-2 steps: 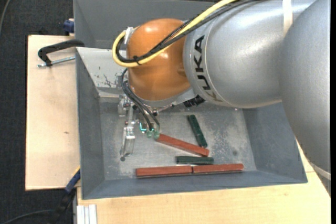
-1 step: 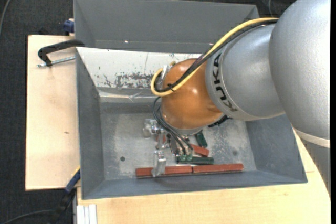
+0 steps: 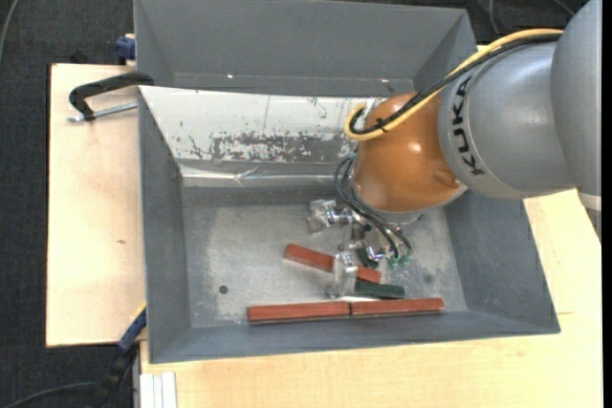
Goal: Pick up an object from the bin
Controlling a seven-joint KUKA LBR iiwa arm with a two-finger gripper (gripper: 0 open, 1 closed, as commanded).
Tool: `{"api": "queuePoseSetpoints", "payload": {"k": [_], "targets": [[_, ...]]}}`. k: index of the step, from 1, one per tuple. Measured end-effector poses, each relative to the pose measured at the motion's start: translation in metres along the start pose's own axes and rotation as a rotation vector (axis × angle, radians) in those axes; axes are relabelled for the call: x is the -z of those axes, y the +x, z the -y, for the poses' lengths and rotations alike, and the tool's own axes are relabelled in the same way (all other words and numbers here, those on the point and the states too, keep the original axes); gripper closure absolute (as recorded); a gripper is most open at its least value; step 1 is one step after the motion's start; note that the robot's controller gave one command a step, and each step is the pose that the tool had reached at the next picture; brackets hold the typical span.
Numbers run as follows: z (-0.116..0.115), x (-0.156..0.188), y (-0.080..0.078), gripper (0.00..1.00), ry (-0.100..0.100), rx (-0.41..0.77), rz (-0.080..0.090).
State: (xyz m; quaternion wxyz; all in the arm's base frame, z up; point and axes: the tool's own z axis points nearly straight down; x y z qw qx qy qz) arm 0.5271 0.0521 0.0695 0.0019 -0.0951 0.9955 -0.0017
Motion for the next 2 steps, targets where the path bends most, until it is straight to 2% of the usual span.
{"api": "queuePoseSetpoints", "payload": {"k": [1,2], "targets": [[-0.006,0.001,0.0,1.0,-0.005,0.007,0.0],[-0.058,0.15,-0.012,1.0,-0.004,0.308,0.01]]}}
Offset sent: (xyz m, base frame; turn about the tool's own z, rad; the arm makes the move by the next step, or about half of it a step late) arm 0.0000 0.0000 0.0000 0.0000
